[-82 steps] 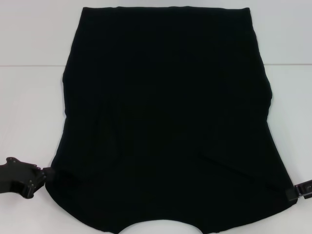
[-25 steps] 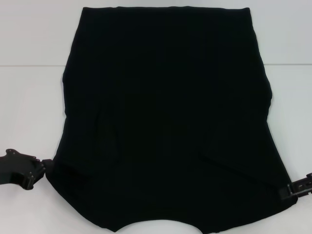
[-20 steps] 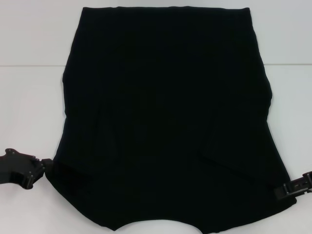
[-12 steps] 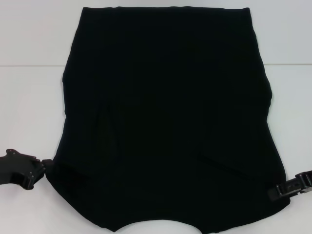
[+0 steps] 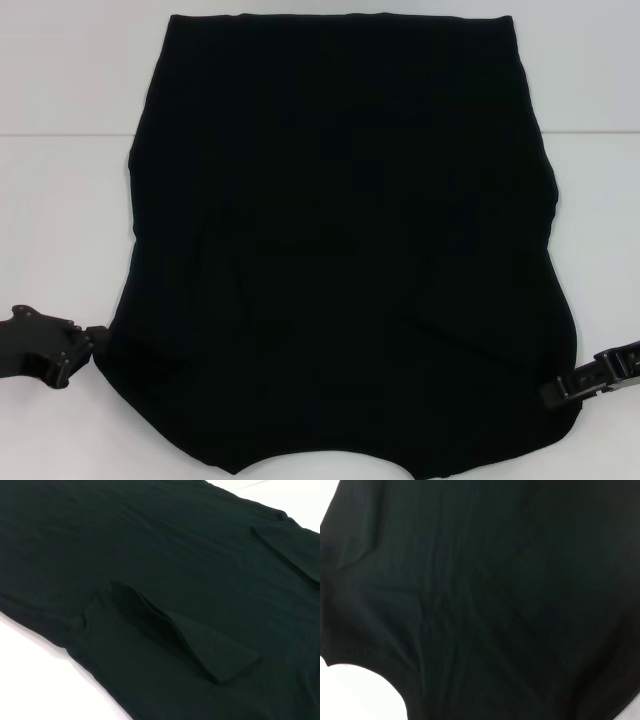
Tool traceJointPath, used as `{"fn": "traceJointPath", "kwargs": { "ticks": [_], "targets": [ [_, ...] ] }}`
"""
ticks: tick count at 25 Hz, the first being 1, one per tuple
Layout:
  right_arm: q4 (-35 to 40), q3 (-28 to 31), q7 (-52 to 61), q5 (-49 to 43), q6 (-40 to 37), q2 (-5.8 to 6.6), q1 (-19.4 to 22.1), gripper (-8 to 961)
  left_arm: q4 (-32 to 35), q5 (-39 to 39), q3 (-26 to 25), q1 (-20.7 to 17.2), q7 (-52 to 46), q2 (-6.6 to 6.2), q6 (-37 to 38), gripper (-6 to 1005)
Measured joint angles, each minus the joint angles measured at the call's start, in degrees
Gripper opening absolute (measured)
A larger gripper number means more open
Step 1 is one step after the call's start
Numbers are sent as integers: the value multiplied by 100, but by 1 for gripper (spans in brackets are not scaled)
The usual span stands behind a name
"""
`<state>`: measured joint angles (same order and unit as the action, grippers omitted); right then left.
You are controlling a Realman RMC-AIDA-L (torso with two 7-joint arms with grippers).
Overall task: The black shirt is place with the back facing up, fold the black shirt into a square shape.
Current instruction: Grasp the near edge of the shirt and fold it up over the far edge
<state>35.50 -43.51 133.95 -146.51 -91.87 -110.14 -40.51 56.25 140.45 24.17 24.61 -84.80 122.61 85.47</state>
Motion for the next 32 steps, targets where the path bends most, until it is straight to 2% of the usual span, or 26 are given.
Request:
{"fn": "traceJointPath", "kwargs": {
  "ticks": [2,7,12,21,26,32],
  "targets": [
    [3,0,10,-6,-8,0,-7,791,0,0,0,0,4,0,-13,1],
    [10,-6,123,-20,18,1,-11,675,0,0,0,0,15,0,-35,1],
    [0,-9,198,-144,49,-9,-17,432,0,0,0,0,41,-3,-40,1],
    [4,13,204,-257,90,-72,-32,216,-66,-3,-33,9,97,-17,-48,1],
    [6,66,88,-224,151,-78,69,40,-70,-58,-98,-4,75,-18,-23,1],
    [11,677,-551,-200,161,-99,324,39,-40,-95,-533,-70,-356,-28,335,1]
  ]
}}
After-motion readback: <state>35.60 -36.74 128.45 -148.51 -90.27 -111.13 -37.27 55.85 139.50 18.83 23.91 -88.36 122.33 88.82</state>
